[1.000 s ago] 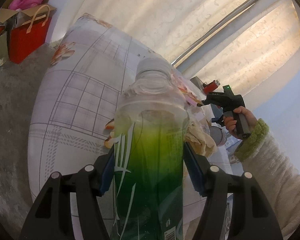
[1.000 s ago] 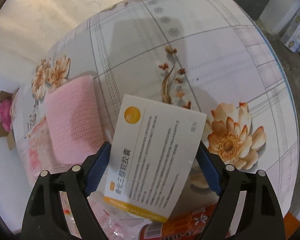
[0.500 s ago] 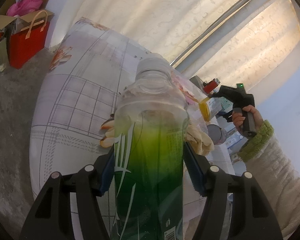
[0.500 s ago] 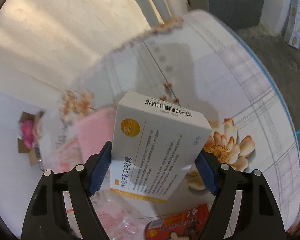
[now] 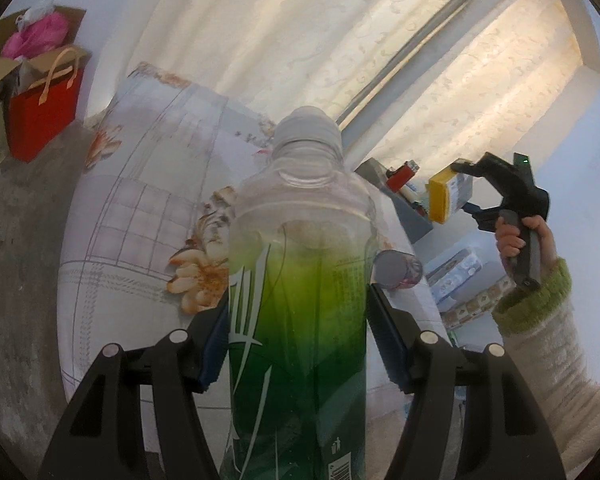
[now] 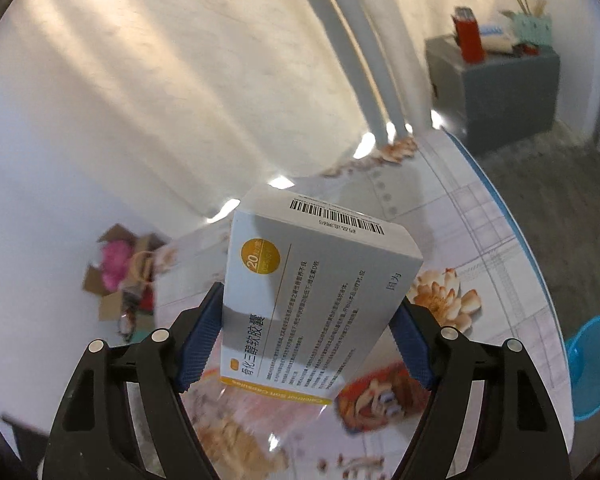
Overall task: Collect trash
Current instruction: 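Carry the bottle and box off the table toward the blue wastebasket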
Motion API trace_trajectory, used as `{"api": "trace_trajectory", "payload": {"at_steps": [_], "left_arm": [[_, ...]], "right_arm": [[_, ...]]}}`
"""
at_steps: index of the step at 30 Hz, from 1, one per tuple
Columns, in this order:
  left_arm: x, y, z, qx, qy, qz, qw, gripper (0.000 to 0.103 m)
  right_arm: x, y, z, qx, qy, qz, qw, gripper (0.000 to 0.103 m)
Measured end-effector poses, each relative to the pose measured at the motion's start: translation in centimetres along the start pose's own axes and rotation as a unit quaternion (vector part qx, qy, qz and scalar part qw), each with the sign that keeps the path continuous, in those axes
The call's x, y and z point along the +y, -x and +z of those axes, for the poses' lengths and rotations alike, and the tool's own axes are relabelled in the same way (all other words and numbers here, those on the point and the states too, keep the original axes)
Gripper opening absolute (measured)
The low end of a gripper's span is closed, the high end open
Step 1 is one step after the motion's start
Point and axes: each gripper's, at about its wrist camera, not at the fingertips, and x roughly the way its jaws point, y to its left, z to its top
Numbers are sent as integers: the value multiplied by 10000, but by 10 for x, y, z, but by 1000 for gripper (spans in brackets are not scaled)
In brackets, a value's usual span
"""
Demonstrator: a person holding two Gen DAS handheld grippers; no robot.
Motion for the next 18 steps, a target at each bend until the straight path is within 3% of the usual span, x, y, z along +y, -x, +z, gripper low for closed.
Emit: {"api": "trace_trajectory", "payload": {"at_steps": [11,18], "left_arm": [[-60,14,-9,61,-588,-469,9971,62],[-117,15,-16,402,-1031,-1241,9861,62]], "right_arm": [[-29,112,-54,-399,249,426,9980,73],[-90,168,-103,-662,-163,356,9970,73]]}}
